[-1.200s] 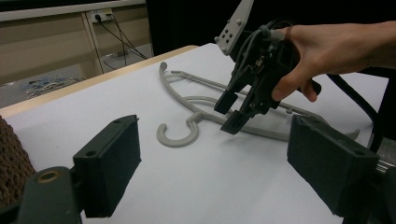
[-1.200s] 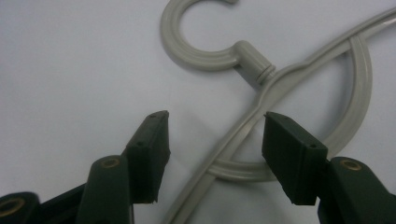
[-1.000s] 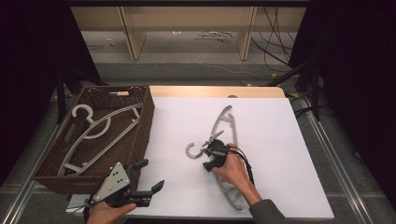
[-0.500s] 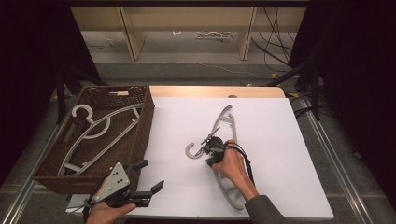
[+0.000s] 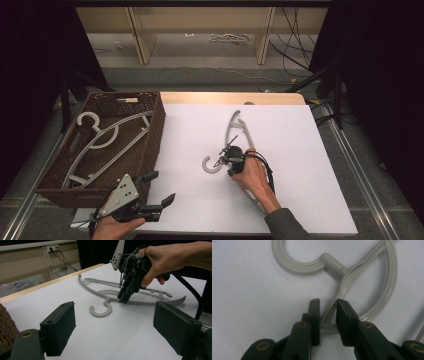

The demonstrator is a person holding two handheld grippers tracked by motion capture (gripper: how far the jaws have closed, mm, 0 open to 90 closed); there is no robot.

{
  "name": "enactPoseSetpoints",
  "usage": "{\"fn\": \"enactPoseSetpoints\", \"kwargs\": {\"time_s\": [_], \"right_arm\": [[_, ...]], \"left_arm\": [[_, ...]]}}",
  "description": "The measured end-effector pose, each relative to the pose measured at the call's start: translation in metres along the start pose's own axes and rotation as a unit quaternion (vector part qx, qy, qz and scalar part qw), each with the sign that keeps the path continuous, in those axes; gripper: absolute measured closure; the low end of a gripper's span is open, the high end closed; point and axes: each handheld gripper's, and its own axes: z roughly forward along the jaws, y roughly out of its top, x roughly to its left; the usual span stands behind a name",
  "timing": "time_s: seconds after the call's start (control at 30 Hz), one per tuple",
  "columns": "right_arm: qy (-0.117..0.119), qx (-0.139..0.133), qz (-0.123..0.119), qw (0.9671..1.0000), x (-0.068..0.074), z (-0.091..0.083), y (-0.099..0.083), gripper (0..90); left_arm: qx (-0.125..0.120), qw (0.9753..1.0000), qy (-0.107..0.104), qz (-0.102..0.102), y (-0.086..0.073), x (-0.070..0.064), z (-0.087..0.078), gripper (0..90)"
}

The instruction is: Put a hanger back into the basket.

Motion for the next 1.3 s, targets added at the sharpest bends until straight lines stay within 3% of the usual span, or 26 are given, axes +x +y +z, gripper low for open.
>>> {"fn": "enactPoseSetpoints", "kwargs": {"time_s": [0.13, 0.17, 0.2, 0.23, 0.3, 0.4, 0.43, 0.5, 0.6, 0.7, 0.9, 1.03, 1.3], "right_arm": [[0.004, 0.0, 0.006, 1.0, -0.004, -0.002, -0.003, 78.5], [0.007, -0.005, 0.002, 1.0, -0.006, -0.004, -0.004, 81.1], [0.016, -0.019, 0.001, 0.9997, -0.007, -0.008, -0.004, 90.0], [0.016, -0.018, -0.001, 0.9997, -0.008, -0.011, -0.003, 90.0], [0.004, 0.009, -0.002, 1.0, -0.007, -0.007, -0.005, 90.0], [-0.006, -0.001, 0.005, 1.0, -0.01, -0.005, -0.005, 88.8], [-0.011, -0.004, 0.013, 0.9998, -0.01, -0.006, -0.004, 83.2], [-0.001, -0.029, 0.031, 0.9991, -0.013, -0.009, -0.003, 77.2], [0.026, -0.035, 0.039, 0.9983, -0.012, -0.007, -0.001, 76.0], [0.006, -0.004, 0.041, 0.9991, -0.009, 0.004, -0.001, 71.2], [0.02, -0.002, 0.054, 0.9983, -0.012, 0.006, -0.001, 74.9], [0.027, 0.016, 0.07, 0.9971, -0.014, 0.006, 0.003, 75.8], [0.035, 0.02, 0.061, 0.9973, -0.017, 0.007, 0.005, 79.0]], "left_arm": [[0.003, 1.0, 0.002, 0.0, 0.0, 0.0, -0.001, 17.8], [-0.001, 1.0, 0.0, 0.001, 0.0, 0.001, 0.0, 17.9], [0.003, 1.0, 0.002, 0.003, 0.0, 0.001, 0.0, 17.9], [0.004, 1.0, 0.002, 0.001, 0.0, 0.0, 0.0, 17.9], [0.006, 1.0, 0.002, 0.0, 0.0, 0.0, 0.0, 17.9], [0.002, 1.0, 0.0, 0.004, 0.0, 0.0, -0.001, 17.9], [0.004, 1.0, 0.002, 0.001, 0.0, 0.0, -0.001, 17.9], [0.003, 1.0, 0.001, 0.002, 0.001, 0.001, -0.001, 17.9], [0.006, 1.0, 0.002, 0.001, 0.0, 0.001, 0.0, 18.0], [0.0, 1.0, 0.0, 0.001, 0.0, 0.0, 0.0, 18.0], [0.004, 1.0, 0.003, 0.002, 0.0, 0.001, 0.0, 18.0], [0.004, 1.0, 0.004, 0.002, 0.0, 0.0, 0.0, 18.1], [0.004, 1.0, 0.003, 0.003, 0.0, 0.001, 0.0, 18.1]]}}
